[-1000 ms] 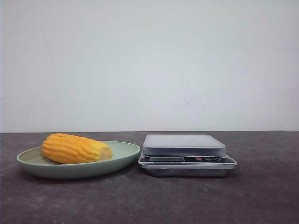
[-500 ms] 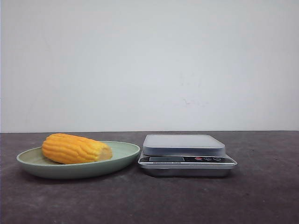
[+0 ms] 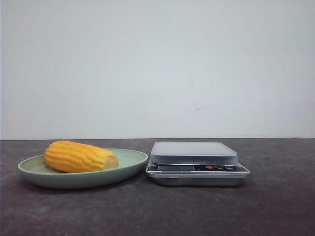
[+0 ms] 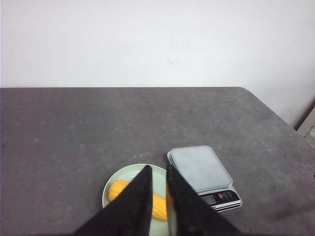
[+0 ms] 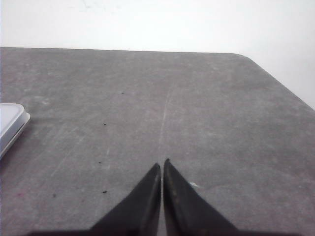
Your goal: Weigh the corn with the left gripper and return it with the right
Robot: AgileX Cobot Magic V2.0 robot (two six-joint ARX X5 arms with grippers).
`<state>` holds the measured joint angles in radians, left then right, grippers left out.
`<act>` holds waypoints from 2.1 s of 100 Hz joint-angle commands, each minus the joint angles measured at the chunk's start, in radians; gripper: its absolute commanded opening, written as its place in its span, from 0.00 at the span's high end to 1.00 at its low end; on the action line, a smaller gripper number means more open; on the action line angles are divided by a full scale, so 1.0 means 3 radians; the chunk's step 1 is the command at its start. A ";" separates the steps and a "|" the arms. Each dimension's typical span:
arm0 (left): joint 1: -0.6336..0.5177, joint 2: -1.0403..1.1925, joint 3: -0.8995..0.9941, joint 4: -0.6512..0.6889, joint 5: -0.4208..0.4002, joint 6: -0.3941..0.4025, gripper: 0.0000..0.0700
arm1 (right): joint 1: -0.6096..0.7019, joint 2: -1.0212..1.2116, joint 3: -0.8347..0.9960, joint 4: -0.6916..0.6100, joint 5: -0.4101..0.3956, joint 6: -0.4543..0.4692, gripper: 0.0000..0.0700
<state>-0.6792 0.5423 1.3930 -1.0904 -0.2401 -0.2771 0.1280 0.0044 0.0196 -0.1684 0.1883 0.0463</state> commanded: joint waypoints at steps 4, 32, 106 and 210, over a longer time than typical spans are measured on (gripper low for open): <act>-0.0025 0.0023 0.0047 0.0045 -0.0010 -0.0001 1.00 | -0.0003 -0.0003 -0.0020 0.0037 -0.0017 -0.0004 1.00; -0.0025 0.0023 0.0047 0.0043 -0.0010 -0.0001 1.00 | -0.0001 -0.0003 -0.0020 0.0037 -0.0015 -0.0004 1.00; 0.0287 -0.0074 -0.0254 0.0717 0.0202 0.0383 1.00 | -0.0001 -0.0003 -0.0020 0.0037 -0.0015 -0.0005 1.00; 0.2134 -0.1798 -0.4598 0.3026 0.1204 0.0450 1.00 | -0.0001 -0.0003 -0.0020 0.0037 -0.0017 -0.0005 1.00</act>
<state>-0.0414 0.0055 0.0315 -0.1730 0.1383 -0.1482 0.1280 0.0044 0.0193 -0.1669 0.1833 0.0456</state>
